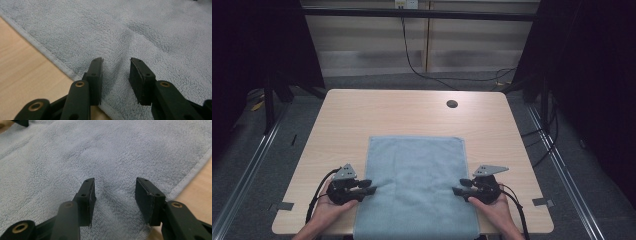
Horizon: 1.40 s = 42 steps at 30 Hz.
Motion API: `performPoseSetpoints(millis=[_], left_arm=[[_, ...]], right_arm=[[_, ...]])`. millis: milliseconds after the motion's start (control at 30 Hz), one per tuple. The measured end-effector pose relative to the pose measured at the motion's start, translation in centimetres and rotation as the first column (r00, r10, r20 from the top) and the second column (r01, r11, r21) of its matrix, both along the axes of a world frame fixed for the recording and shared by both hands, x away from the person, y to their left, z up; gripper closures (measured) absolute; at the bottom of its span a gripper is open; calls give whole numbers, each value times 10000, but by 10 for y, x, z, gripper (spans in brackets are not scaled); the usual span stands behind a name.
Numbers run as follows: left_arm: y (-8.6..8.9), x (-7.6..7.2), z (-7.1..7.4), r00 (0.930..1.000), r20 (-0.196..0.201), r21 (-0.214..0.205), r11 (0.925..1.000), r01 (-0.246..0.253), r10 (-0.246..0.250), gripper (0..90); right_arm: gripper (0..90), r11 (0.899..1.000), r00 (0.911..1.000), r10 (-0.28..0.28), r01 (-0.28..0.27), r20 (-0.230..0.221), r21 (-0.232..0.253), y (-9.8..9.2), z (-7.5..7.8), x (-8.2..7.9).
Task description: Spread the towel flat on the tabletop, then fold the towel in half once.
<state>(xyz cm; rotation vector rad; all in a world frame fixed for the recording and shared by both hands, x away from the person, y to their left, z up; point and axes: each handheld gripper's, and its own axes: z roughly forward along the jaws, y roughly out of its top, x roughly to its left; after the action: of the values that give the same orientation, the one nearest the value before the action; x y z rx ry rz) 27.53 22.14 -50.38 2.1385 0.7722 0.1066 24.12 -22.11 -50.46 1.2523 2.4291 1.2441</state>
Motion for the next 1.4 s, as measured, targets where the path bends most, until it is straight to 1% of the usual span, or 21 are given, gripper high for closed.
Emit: performPoseSetpoints(millis=[133, 200, 300, 333, 400, 467, 533, 600, 700, 733, 767, 833, 900, 933, 967, 1000, 1067, 1133, 1167, 1267, 1400], left_arm=[[2, -9, 2, 9998, -153, 87, 9999, 134, -133, 612], [1, -15, 2, 9997, -118, 110, 9997, 202, -201, 587], [2, -23, 4, 9989, -298, 141, 9993, 357, -352, 563], [1, -24, 4, 9988, -315, 159, 9991, 389, -383, 559], [1, -23, 6, 9982, -408, 184, 9989, 442, -435, 538], [0, -18, 9, 9978, -484, -10, 9990, 444, -444, 524], [-4, -10, 15, 9982, -487, -497, 9982, 333, -357, 496], [-8, 0, 21, 9986, -331, -618, 9974, 383, -404, 450], [-12, 16, 27, 9993, -276, -545, 9982, 253, -269, 391], [-13, 22, 27, 9993, -263, -463, 9987, 235, -247, 372], [-15, 30, 26, 9996, -254, -292, 9995, 99, -107, 355], [-18, 45, 22, 9994, -223, -97, 9996, -249, 247, 357], [-19, 59, 18, 9974, -480, -225, 9982, -557, 546, 345], [-19, 63, 17, 9962, -474, -402, 9963, -754, 734, 346], [-20, 66, 16, 9960, -469, -274, 9966, -778, 764, 347], [-22, 69, 16, 9966, -372, -105, 9972, -746, 741, 348], [-23, 71, 13, 9954, -313, -66, 9958, -908, 906, 356], [-26, 70, 8, 9970, -315, 278, 9971, -702, 711, 395], [-27, 69, 5, 9973, -366, 456, 9970, -626, 643, 398], [-29, 64, 3, 9983, 104, 696, 9959, -572, 566, 407], [-28, 61, 0, 9980, 355, 579, 9968, -552, 532, 411]], right_arm=[[513, 9998, 9997, 173, -172, -152, 63, 1, 1, -12], [513, 9995, 9994, 310, -311, -124, -54, 2, 2, -18], [510, 9989, 9989, 430, -433, -205, -157, 4, 3, -28], [495, 9981, 9984, 550, -553, -107, -281, 5, 4, -31], [447, 9965, 9971, 753, -757, -108, -341, 7, 5, -33], [458, 9974, 9974, 717, -717, 45, -110, 6, 9, -29], [461, 9984, 9990, 402, -409, 193, 378, 1, 16, -21], [458, 9993, 9994, 158, -169, 318, 335, -3, 22, -10], [437, 9999, 9994, -93, 88, 337, 123, -8, 26, 17], [437, 9995, 9993, -222, 215, 295, 235, -9, 27, 27], [437, 9990, 9989, -316, 305, 347, 342, -10, 27, 36], [431, 9980, 9976, -591, 583, 348, 234, -11, 28, 54], [423, 9967, 9967, -759, 749, 303, 308, -12, 27, 71], [415, 9965, 9963, -820, 816, 267, 182, -11, 27, 78], [408, 9962, 9956, -865, 869, 366, -98, -11, 25, 85], [402, 9953, 9949, -920, 932, 422, -275, -11, 24, 92], [394, 9934, 9930, -1120, 1129, 384, -205, -13, 18, 104], [388, 9910, 9914, -1267, 1280, 333, -405, -14, 12, 112], [384, 9902, 9906, -1338, 1349, 292, -362, -14, 10, 115], [375, 9879, 9899, -1351, 1380, 440, -711, -12, 4, 120], [373, 9837, 9883, -1416, 1470, 574, -1040, -7, -2, 121]])
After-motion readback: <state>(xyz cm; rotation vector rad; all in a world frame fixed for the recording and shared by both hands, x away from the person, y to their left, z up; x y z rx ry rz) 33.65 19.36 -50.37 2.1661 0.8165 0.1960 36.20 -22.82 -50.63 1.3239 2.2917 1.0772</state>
